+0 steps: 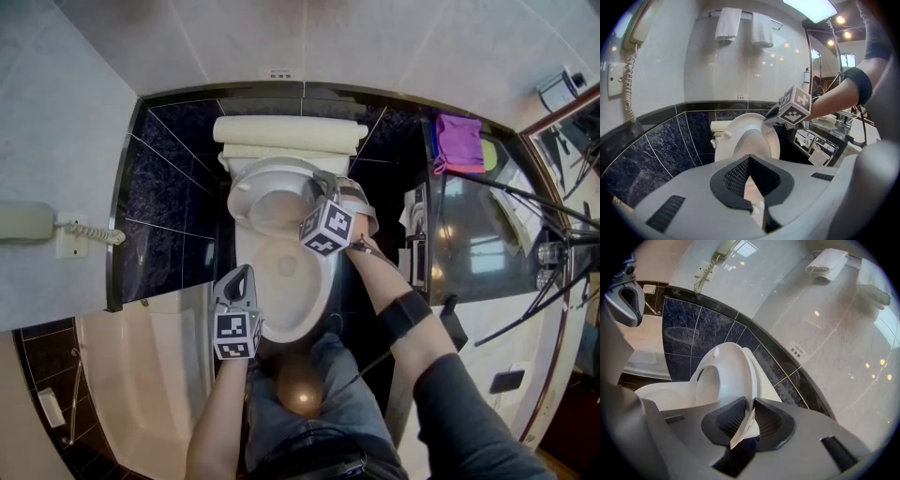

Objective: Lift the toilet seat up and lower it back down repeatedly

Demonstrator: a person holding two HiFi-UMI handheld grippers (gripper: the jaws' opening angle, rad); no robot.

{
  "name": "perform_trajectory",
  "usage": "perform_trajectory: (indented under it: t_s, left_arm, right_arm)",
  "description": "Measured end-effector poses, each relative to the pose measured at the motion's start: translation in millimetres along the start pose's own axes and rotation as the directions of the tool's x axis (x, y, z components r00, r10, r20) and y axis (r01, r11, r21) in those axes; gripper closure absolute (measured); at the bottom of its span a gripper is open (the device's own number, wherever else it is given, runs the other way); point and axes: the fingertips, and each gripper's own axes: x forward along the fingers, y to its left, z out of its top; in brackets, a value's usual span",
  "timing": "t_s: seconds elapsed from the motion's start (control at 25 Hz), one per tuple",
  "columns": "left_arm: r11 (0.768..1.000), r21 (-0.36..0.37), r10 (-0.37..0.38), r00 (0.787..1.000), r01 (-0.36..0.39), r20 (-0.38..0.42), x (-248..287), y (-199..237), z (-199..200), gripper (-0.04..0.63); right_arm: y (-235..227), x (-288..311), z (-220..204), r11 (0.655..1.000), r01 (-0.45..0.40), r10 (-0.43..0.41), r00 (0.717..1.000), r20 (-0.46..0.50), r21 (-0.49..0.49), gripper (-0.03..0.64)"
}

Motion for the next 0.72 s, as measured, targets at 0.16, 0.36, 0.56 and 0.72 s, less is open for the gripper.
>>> perform_trajectory:
  t_s: [0.16, 0.36, 0.56, 0.72]
  left_arm:
    - [1.0, 0.005, -0.013, 1.0, 0.013, -0.012, -4, -6, -10, 0.595]
    - [0.999, 0.007, -0.034, 0.999, 0.035, -0.039, -10, -13, -28, 0.595]
    - [0.998, 0.012, -0.053, 0.997, 0.054, -0.063, -19, -16, -44, 0.595]
    - [0.998, 0.021, -0.063, 0.994, 0.065, -0.085, -21, -17, -63, 0.595]
  right_arm:
    - [13, -19, 2, 0.999, -0.001, 0.001, 1.0, 0.005, -0.041, 0.537]
    - [35, -45, 0, 0.998, 0.021, -0.021, 1.0, 0.009, -0.067, 0.538]
    - [63, -72, -3, 0.996, 0.045, -0.043, 0.999, 0.019, -0.081, 0.54]
    - [88, -93, -7, 0.995, 0.053, -0.051, 0.998, 0.026, -0.09, 0.54]
